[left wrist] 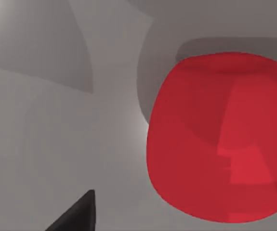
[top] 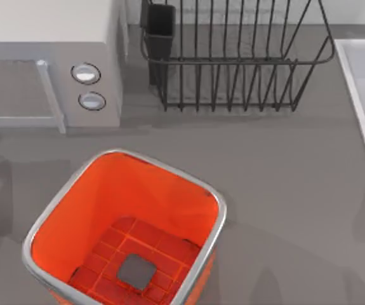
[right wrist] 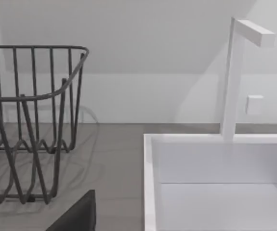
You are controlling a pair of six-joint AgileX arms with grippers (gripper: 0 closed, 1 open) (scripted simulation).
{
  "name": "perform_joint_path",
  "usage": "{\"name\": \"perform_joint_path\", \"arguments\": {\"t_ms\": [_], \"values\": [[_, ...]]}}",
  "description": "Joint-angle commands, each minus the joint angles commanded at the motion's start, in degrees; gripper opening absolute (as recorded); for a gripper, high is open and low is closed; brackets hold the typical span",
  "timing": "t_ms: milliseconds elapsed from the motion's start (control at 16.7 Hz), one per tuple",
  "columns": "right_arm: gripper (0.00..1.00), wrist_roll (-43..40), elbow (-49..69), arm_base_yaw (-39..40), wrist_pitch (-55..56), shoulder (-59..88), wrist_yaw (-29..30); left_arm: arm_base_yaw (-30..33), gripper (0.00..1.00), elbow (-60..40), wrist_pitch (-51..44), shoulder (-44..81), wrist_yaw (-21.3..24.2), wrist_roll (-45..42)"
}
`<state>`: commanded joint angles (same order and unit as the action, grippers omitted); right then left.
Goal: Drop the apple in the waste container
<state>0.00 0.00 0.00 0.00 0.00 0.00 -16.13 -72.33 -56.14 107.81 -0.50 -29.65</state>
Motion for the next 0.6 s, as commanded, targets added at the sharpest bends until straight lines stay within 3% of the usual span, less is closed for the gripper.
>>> {"name": "perform_joint_path", "arguments": {"t_ms": [360, 600], "values": [[1.00, 0.0, 0.0, 0.0, 0.0, 0.0, 0.0, 0.1, 1.00, 4.0, 11.4, 5.7, 0.1, 0.1], [1.00, 0.0, 0.0, 0.0, 0.0, 0.0, 0.0, 0.5, 1.00, 4.1, 12.8, 6.6, 0.1, 0.7]]}}
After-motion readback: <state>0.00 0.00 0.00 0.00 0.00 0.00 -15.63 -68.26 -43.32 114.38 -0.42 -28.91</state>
